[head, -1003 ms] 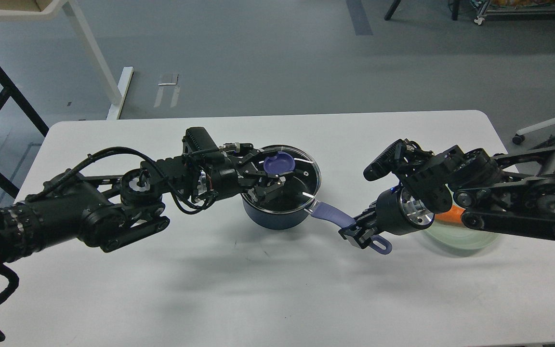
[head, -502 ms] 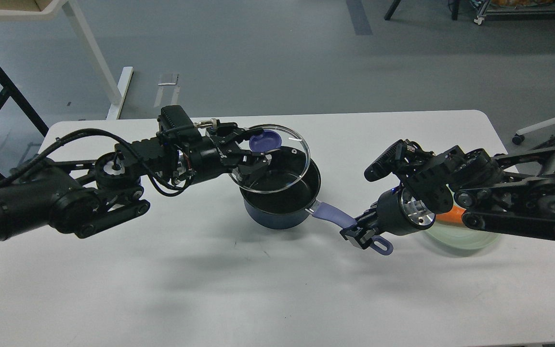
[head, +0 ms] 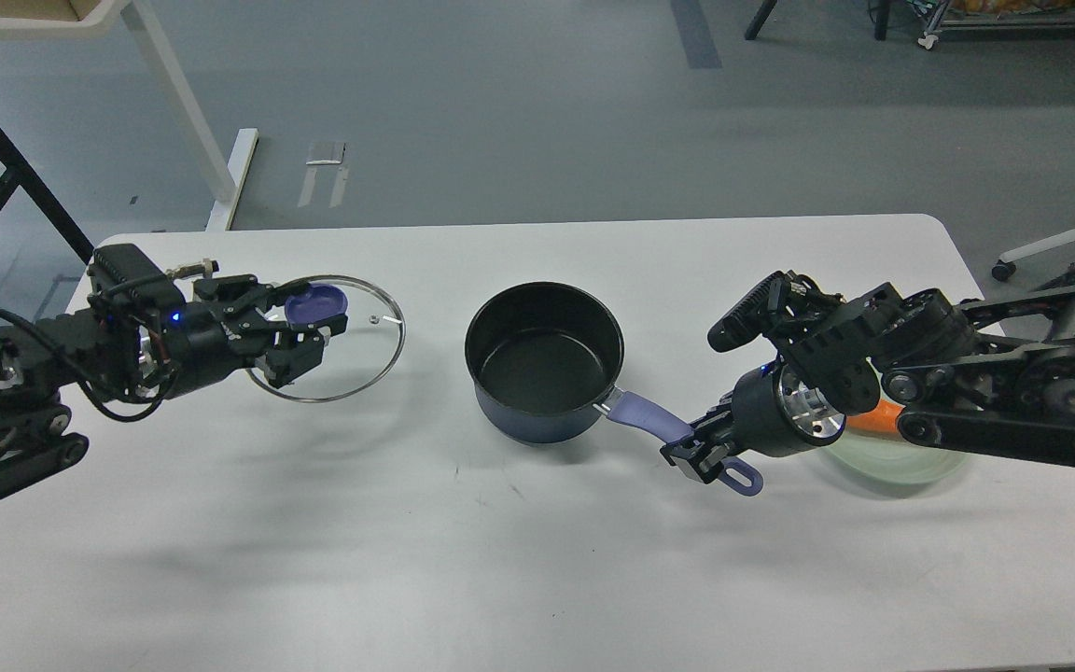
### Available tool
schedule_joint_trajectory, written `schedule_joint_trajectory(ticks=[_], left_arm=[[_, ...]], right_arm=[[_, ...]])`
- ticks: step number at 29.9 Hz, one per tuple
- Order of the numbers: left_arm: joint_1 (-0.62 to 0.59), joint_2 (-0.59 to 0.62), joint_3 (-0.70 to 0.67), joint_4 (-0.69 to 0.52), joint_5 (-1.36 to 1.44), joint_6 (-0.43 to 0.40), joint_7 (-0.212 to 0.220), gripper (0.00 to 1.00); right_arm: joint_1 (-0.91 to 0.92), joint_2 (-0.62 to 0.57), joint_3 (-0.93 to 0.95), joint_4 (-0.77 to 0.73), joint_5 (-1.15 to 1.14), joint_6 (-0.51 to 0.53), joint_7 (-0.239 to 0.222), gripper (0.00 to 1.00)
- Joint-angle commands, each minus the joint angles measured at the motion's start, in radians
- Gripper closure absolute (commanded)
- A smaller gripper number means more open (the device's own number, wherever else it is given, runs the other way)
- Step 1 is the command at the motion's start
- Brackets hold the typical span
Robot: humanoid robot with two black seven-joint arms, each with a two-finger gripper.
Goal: Open pot lid
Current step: 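Lift the glass lid off the pan with the left gripper, then set the glass lid on the table beside the pan, release it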
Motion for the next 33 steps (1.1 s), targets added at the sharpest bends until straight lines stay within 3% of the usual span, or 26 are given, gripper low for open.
schedule_joint_trajectory(ticks=[1, 9, 21, 25, 28, 33], left_arm=[[0.059, -0.007, 0.000, 0.051, -0.002, 0.036, -0.002, 0.52], [0.134, -0.053, 0.001, 0.137, -0.005, 0.094, -0.004, 0.52], [0.136, -0.062, 0.001, 0.160, -0.019, 0.096, -0.005, 0.48], [0.134, -0.062, 0.003, 0.160, -0.019, 0.096, -0.005, 0.42], [0.136, -0.062, 0.003, 0.160, -0.019, 0.096, -0.005, 0.27], [0.136, -0.062, 0.003, 0.158, -0.018, 0.096, -0.018, 0.23]], right_arm=[[0.001, -0.003, 0.000, 0.000, 0.000, 0.000, 0.000, 0.69], [0.000, -0.004, -0.002, 0.000, 0.000, 0.000, -0.001, 0.69], [-0.002, -0.006, 0.000, 0.000, 0.002, 0.000, -0.001, 0.69], [-0.002, -0.006, 0.000, 0.000, 0.000, -0.002, -0.001, 0.69], [-0.002, -0.006, 0.000, 0.000, 0.002, -0.002, -0.001, 0.69], [-0.002, -0.012, 0.000, 0.000, 0.003, -0.002, -0.001, 0.69]])
